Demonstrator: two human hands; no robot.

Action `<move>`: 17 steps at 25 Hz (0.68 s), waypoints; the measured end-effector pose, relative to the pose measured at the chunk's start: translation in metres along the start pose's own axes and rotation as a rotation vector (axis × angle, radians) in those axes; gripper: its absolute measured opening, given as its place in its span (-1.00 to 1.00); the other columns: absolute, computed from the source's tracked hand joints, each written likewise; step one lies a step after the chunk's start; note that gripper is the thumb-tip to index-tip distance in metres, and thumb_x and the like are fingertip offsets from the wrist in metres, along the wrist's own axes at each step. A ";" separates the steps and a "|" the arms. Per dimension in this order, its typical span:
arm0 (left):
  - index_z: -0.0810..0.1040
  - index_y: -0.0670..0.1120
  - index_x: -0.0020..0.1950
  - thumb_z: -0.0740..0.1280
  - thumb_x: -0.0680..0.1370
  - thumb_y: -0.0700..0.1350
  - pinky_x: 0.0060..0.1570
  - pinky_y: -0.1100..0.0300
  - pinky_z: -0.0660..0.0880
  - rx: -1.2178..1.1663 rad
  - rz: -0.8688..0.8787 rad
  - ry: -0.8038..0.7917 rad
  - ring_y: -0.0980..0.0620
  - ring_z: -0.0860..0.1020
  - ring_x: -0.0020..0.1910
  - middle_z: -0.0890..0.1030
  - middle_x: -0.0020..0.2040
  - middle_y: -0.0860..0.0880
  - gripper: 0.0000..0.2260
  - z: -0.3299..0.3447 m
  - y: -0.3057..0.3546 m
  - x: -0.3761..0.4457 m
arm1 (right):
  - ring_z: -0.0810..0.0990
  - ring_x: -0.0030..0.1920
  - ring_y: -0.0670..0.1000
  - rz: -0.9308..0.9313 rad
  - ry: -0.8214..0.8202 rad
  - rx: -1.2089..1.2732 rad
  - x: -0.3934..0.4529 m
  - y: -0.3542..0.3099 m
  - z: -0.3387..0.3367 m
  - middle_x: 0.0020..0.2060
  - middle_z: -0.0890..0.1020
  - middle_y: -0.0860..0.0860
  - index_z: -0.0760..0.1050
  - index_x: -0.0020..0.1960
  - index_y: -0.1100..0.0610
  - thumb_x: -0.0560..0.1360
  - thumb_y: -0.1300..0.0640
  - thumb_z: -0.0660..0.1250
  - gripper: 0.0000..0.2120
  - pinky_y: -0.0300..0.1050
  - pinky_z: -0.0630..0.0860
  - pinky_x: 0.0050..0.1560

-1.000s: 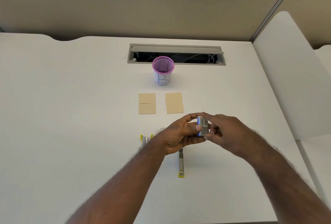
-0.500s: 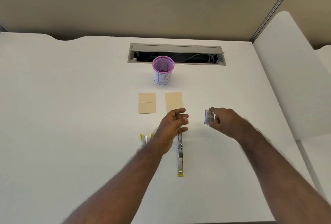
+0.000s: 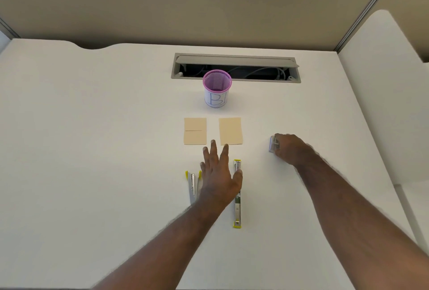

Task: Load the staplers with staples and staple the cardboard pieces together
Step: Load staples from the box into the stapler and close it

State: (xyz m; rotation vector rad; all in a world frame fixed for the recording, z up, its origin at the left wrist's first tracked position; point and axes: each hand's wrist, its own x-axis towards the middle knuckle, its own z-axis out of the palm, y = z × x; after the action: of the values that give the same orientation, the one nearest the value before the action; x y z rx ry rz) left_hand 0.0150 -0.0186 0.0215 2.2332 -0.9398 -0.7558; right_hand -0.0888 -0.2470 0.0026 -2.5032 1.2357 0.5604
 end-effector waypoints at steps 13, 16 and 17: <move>0.41 -0.13 0.42 0.17 0.57 -0.26 0.04 0.40 0.30 -0.180 -0.158 -0.089 0.00 0.52 0.13 0.42 0.32 -0.08 -0.59 0.016 -0.013 -0.012 | 0.67 -0.27 -0.01 0.063 -0.042 1.080 -0.066 -0.034 0.047 -0.32 0.70 0.01 0.64 -0.21 0.09 0.39 0.33 0.50 -0.84 0.11 0.61 0.03; 0.54 -0.09 0.18 0.15 0.56 -0.27 0.00 0.29 0.30 -0.176 -0.244 -0.195 -0.08 0.50 0.16 0.46 0.20 -0.11 -0.73 0.016 -0.008 -0.006 | 0.65 -0.27 0.02 0.112 -0.056 1.114 -0.071 -0.049 0.067 -0.29 0.69 0.06 0.65 -0.15 0.16 0.44 0.37 0.43 -0.87 0.10 0.62 0.05; 0.51 -0.04 -0.06 0.14 0.53 -0.30 -0.08 0.24 0.31 -0.172 -0.258 -0.217 -0.10 0.50 0.02 0.46 0.07 -0.11 -0.78 0.015 -0.007 -0.005 | 0.65 -0.28 0.01 0.125 -0.049 1.131 -0.073 -0.054 0.071 -0.28 0.69 0.07 0.65 -0.12 0.20 0.46 0.38 0.41 -0.89 0.05 0.63 0.03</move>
State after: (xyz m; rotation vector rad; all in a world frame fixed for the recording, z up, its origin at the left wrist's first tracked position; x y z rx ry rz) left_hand 0.0051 -0.0153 0.0076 2.1740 -0.6599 -1.1694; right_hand -0.1011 -0.1352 -0.0211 -1.4539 1.1979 -0.0865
